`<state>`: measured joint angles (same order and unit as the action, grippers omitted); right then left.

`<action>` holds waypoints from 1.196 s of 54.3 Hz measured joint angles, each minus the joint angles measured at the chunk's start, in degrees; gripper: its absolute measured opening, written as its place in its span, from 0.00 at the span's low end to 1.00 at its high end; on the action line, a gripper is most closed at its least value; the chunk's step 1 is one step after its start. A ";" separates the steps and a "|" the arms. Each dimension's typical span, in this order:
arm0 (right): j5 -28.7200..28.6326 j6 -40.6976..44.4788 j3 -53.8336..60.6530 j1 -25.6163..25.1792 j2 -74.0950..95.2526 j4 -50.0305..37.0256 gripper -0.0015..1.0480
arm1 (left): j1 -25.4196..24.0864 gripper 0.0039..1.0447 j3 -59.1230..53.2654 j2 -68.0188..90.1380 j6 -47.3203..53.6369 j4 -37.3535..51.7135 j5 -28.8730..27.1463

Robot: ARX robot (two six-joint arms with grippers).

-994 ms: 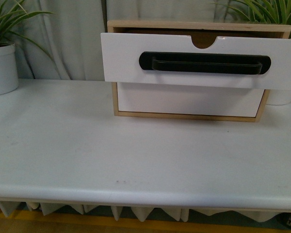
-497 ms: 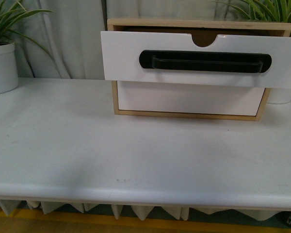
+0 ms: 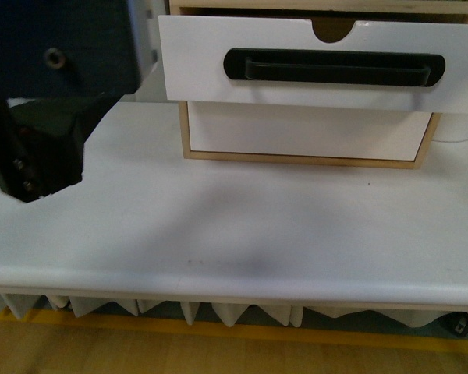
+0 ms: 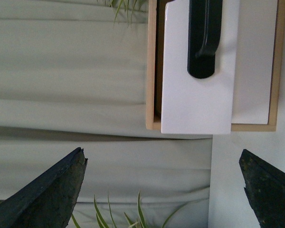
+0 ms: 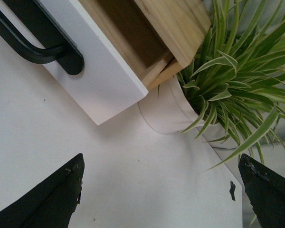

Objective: Close drawer sideways

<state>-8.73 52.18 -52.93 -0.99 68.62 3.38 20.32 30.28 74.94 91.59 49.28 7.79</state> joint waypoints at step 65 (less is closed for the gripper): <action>3.72 6.51 -13.40 3.15 18.78 -2.38 0.91 | 1.18 0.94 25.99 21.59 4.63 -4.70 0.37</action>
<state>-5.02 58.70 -66.32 2.15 87.39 0.99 21.50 56.27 96.53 96.23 44.58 8.16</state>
